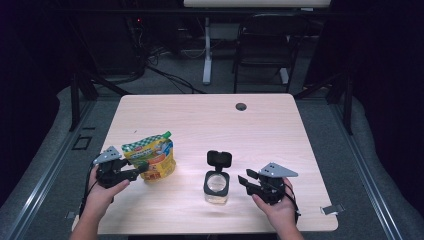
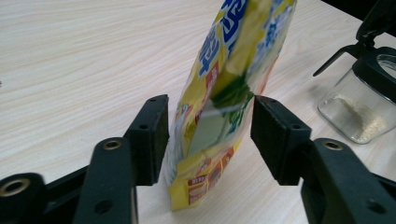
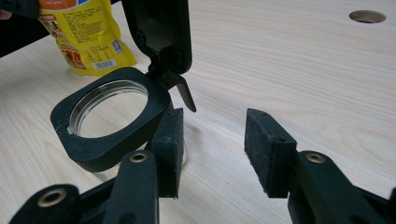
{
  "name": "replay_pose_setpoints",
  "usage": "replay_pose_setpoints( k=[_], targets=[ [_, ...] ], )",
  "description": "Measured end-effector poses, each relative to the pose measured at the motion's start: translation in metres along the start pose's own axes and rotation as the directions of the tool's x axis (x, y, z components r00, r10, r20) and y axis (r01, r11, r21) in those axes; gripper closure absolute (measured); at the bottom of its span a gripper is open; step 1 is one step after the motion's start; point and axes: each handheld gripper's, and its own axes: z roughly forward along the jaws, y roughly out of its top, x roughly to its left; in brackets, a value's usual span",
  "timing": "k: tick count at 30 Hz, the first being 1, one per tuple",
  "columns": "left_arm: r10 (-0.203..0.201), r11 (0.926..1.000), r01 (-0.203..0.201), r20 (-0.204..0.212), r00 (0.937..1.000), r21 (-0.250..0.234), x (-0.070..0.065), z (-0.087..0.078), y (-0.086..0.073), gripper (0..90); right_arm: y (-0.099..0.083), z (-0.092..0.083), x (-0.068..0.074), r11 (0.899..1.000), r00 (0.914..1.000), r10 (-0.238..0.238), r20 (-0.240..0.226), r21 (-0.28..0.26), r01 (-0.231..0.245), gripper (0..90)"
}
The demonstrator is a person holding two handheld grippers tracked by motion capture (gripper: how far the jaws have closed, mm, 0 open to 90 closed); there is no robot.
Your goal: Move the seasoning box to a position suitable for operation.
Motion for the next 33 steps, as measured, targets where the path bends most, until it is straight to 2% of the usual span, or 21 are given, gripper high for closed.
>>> replay_pose_setpoints(
  k=[6, 13, 14, 18, 25, 29, 33],
  targets=[
    [-0.011, 0.9999, 0.011, 0.019, 0.9998, -0.013, 0.003, 0.006, 0.001, 40.8, -0.002, -0.002, 0.000, 1.000, 1.0000, 0.010, 0.001, -0.003, -0.010, 57.4],
    [0.000, 0.9998, 0.001, 0.032, 0.9995, -0.019, 0.002, 0.012, 0.004, 42.8, -0.005, -0.006, -0.002, 1.000, 0.9998, 0.016, 0.012, -0.001, -0.016, 57.1],
    [0.001, 0.9998, 0.000, 0.041, 0.9992, -0.021, 0.001, 0.013, 0.004, 44.6, -0.005, -0.007, -0.002, 1.000, 0.9998, 0.014, 0.013, 0.002, -0.014, 57.0],
    [0.035, 0.9990, -0.035, 0.007, 0.9994, -0.026, -0.004, 0.014, 0.005, 50.4, -0.007, -0.008, -0.002, 1.000, 0.9997, 0.021, 0.015, -0.007, -0.021, 56.8],
    [0.062, 0.9972, -0.063, -0.012, 0.9980, -0.041, -0.015, 0.011, 0.005, 59.5, -0.006, -0.007, -0.003, 1.000, 0.9997, 0.017, 0.014, -0.002, -0.017, 56.6],
    [0.058, 0.9948, -0.060, -0.027, 0.9979, -0.082, -0.025, 0.007, 0.009, 68.4, -0.005, -0.006, -0.003, 1.000, 0.9997, 0.021, 0.014, -0.004, -0.021, 56.6],
    [0.079, 0.9918, -0.083, -0.048, 0.9957, -0.097, -0.034, 0.004, 0.013, 76.1, -0.004, -0.005, -0.003, 1.000, 0.9998, 0.018, 0.010, -0.005, -0.018, 56.5]
  ],
)
